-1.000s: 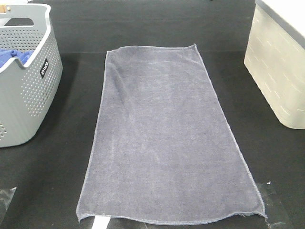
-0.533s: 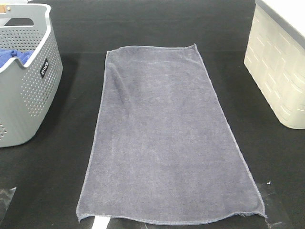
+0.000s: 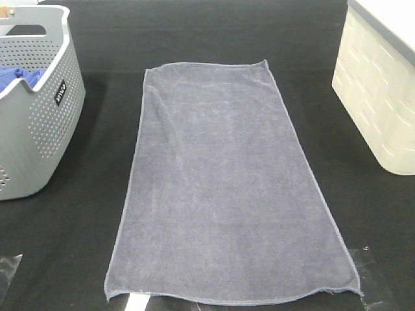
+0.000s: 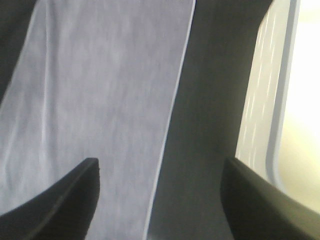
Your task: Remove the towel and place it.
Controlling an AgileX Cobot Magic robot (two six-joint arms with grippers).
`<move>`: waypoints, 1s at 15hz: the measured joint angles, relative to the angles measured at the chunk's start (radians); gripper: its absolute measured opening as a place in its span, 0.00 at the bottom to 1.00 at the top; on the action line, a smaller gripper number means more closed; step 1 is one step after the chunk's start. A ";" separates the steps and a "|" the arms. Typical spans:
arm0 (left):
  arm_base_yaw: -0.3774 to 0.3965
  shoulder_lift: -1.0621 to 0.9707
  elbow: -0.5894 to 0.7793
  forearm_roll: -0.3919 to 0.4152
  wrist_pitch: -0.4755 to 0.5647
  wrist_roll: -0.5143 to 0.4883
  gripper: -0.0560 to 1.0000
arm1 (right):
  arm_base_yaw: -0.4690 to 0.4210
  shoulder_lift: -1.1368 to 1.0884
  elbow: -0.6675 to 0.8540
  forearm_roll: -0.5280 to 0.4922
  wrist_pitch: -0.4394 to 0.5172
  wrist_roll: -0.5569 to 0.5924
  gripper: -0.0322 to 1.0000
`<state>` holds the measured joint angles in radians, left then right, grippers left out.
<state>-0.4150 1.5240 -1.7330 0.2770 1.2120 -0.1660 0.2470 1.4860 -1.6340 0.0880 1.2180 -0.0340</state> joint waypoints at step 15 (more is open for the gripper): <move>0.000 -1.281 1.157 -0.361 0.003 0.211 0.73 | 0.000 -1.048 1.073 -0.003 0.006 -0.076 0.66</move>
<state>-0.4150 0.2430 -0.5760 -0.0840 1.2150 0.0450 0.2470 0.4380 -0.5610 0.0850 1.2240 -0.1100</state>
